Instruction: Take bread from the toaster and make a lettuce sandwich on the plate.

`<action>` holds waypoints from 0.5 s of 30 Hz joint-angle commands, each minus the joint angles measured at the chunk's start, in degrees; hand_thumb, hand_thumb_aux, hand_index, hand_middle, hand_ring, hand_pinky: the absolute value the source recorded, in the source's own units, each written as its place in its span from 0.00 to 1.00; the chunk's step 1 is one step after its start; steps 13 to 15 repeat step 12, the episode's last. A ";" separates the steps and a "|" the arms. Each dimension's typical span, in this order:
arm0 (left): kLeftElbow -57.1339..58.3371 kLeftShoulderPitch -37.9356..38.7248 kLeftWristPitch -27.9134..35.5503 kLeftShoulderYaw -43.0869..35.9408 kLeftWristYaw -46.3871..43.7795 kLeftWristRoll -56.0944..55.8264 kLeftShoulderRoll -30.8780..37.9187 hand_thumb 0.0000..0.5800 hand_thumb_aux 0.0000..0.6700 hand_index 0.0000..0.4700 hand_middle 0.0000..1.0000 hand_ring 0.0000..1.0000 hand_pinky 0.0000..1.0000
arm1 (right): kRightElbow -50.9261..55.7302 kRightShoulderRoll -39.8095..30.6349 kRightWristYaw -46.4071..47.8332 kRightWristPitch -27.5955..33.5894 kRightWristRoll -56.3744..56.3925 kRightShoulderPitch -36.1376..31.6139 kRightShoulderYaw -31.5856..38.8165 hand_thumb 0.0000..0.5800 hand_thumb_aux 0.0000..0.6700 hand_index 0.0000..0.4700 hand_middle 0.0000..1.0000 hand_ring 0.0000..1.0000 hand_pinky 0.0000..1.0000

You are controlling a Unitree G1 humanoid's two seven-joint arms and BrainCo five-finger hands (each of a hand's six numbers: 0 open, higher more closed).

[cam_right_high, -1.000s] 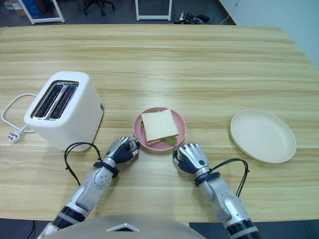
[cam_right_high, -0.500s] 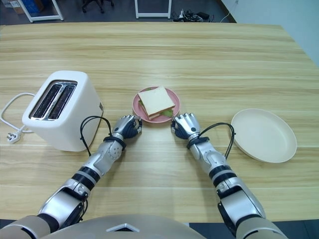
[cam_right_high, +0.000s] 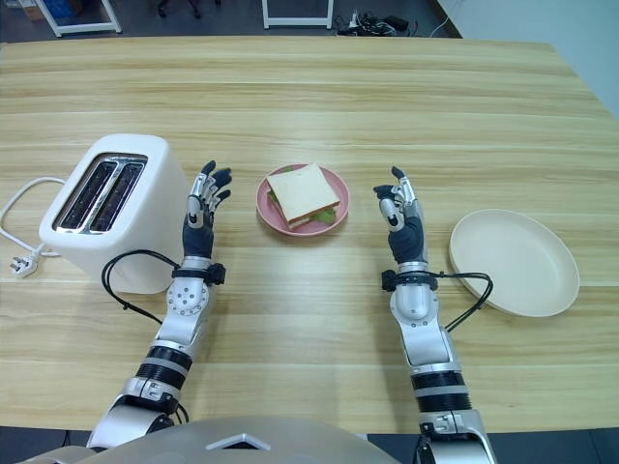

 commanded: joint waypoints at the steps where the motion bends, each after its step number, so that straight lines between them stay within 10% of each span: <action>1: 1.05 0.52 0.41 1.60 -2.65 -1.48 -1.21 0.00 0.00 0.00 0.00 0.00 0.00 | 1.70 4.07 0.77 2.09 2.33 0.09 -0.97 0.00 0.00 0.00 0.00 0.00 0.00; 15: 1.62 0.69 0.73 4.23 -5.45 -0.94 -2.51 0.00 0.00 0.00 0.00 0.00 0.00 | 2.29 6.13 1.76 -2.13 -0.02 0.68 -0.83 0.00 0.00 0.00 0.00 0.00 0.00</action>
